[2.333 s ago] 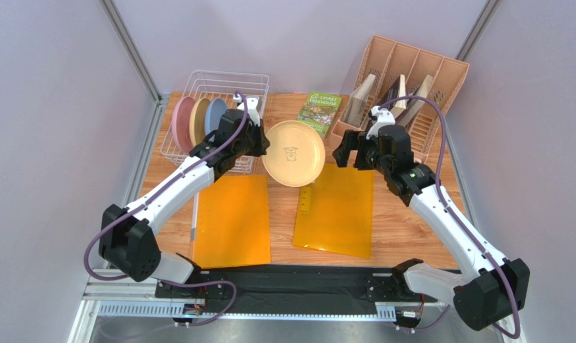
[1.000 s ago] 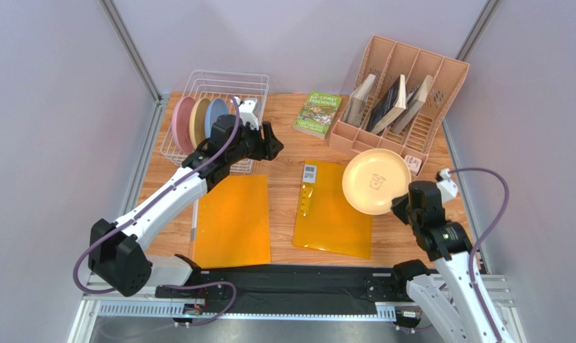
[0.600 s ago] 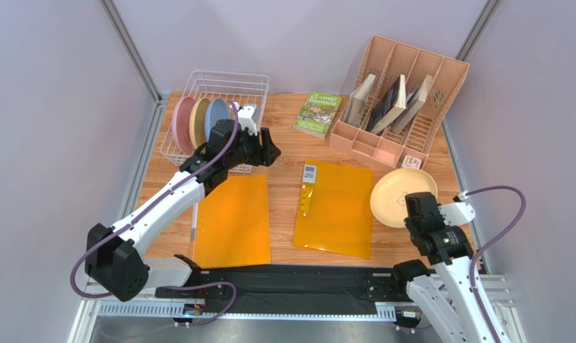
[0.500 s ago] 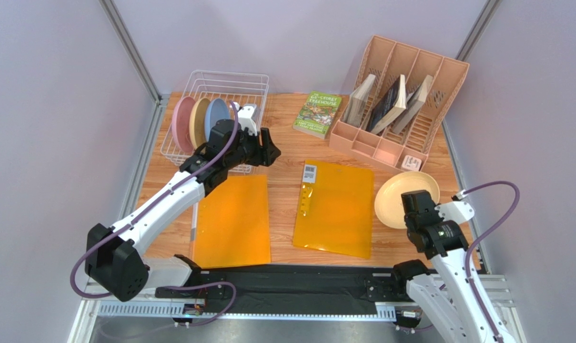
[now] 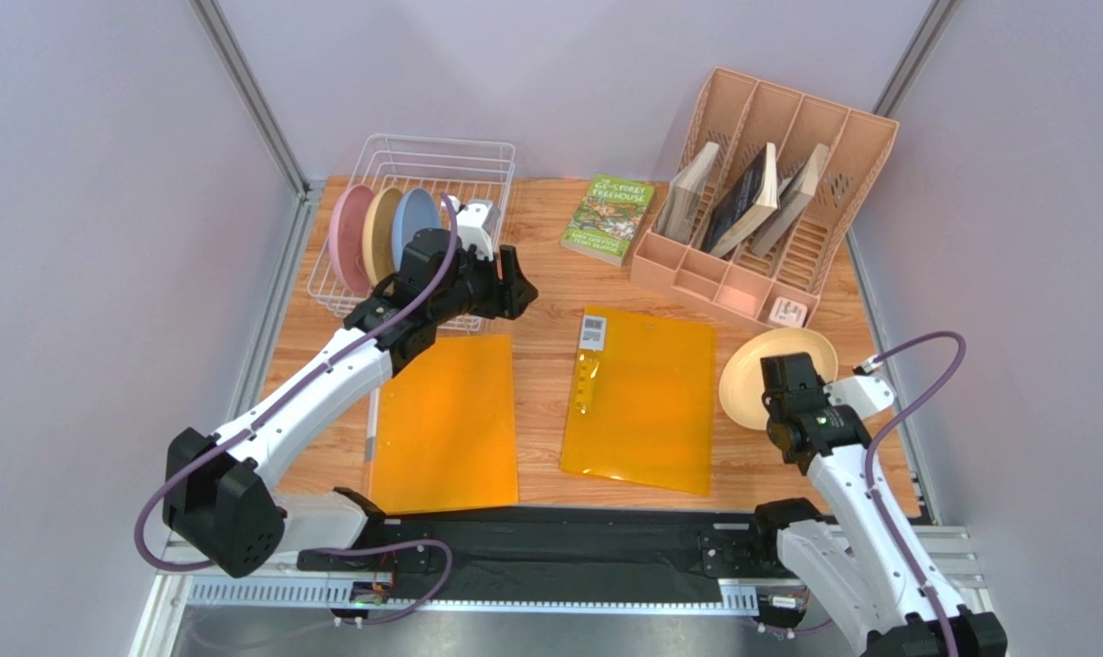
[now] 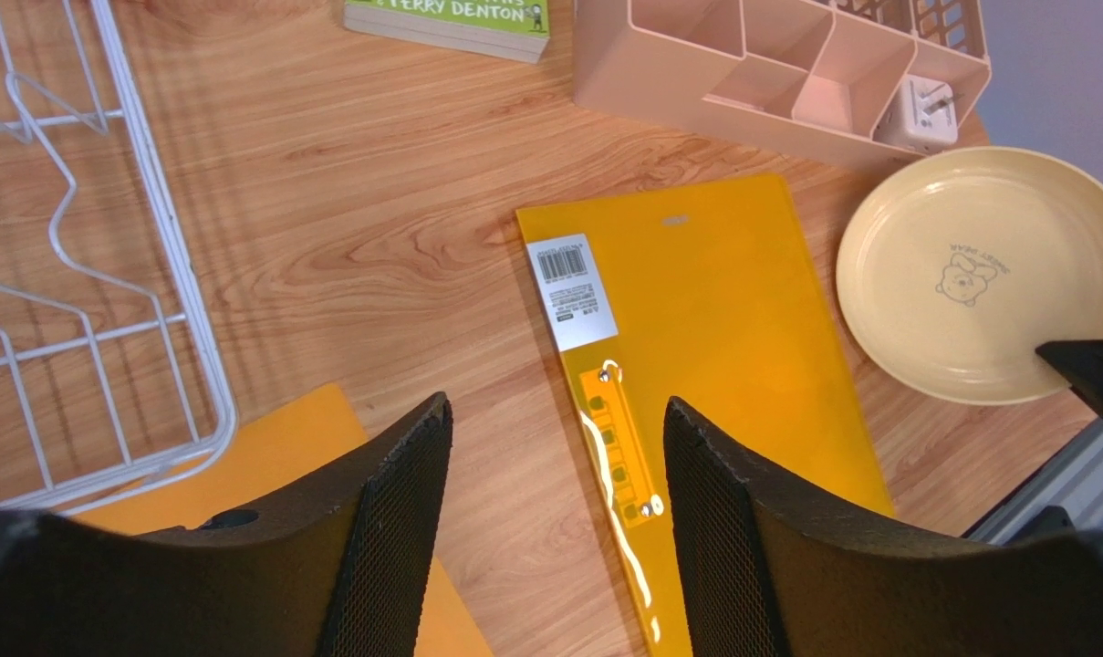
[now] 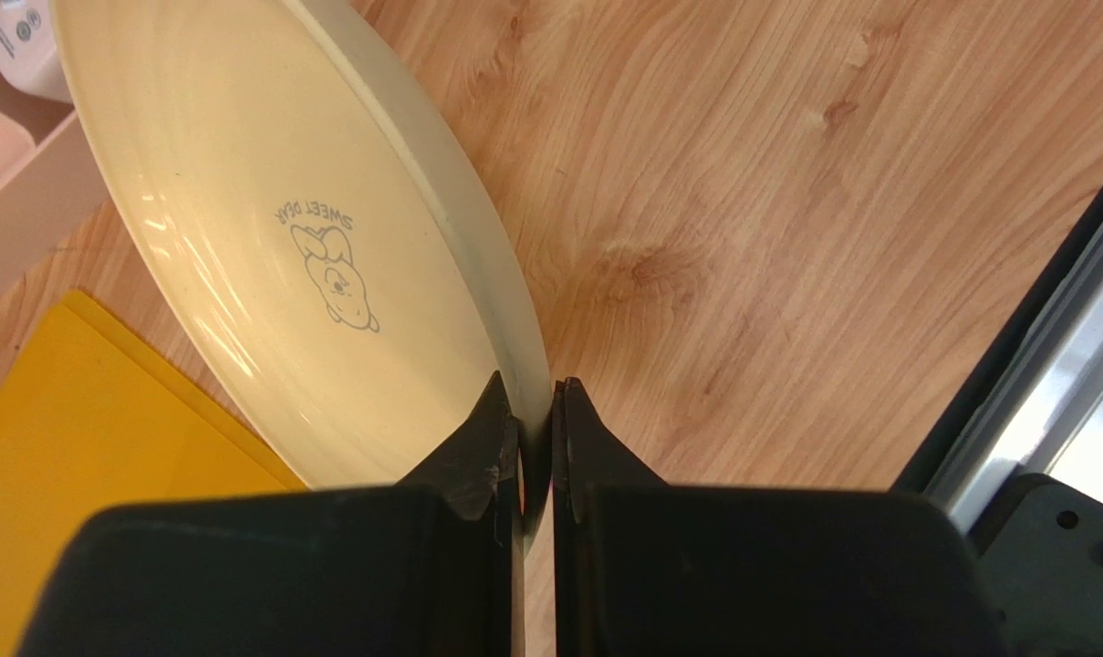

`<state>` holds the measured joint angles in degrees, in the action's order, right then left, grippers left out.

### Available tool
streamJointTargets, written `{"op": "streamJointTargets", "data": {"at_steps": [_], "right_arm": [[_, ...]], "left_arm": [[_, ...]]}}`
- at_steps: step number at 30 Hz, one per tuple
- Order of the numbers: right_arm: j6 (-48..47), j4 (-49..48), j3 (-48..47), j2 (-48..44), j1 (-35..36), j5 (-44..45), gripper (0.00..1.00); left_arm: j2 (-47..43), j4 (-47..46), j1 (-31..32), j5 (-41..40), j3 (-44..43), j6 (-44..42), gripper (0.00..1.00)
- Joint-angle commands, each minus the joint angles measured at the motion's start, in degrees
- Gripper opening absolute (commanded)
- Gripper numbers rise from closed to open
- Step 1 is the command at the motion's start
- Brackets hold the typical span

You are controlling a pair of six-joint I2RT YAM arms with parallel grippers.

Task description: Unload the plates from the dish rack

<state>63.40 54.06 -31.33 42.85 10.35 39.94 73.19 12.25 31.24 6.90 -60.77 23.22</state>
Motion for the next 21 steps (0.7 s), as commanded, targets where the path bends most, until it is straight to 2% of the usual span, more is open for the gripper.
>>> {"op": "streamJointTargets", "data": {"at_steps": [1, 12, 17, 21], "right_arm": [[-5.7, -9.0, 0.6, 3.5, -4.5, 0.3, 0.00], [-11.8, -18.9, -4.4, 18.0, -9.8, -6.0, 0.00], [-14.6, -20.6, -6.6, 19.6, -13.0, -7.6, 0.00], [-14.3, -17.2, -6.5, 16.4, -13.0, -9.0, 0.00]], "left_arm": [[0.1, 0.3, 0.0, -0.6, -0.6, -1.3, 0.64], [0.4, 1.5, -0.1, -2.7, -1.3, -2.4, 0.64], [0.5, 2.0, -0.1, -3.1, -1.5, -2.7, 0.64], [0.9, 1.9, -0.1, -2.8, -1.6, -2.6, 0.64]]}}
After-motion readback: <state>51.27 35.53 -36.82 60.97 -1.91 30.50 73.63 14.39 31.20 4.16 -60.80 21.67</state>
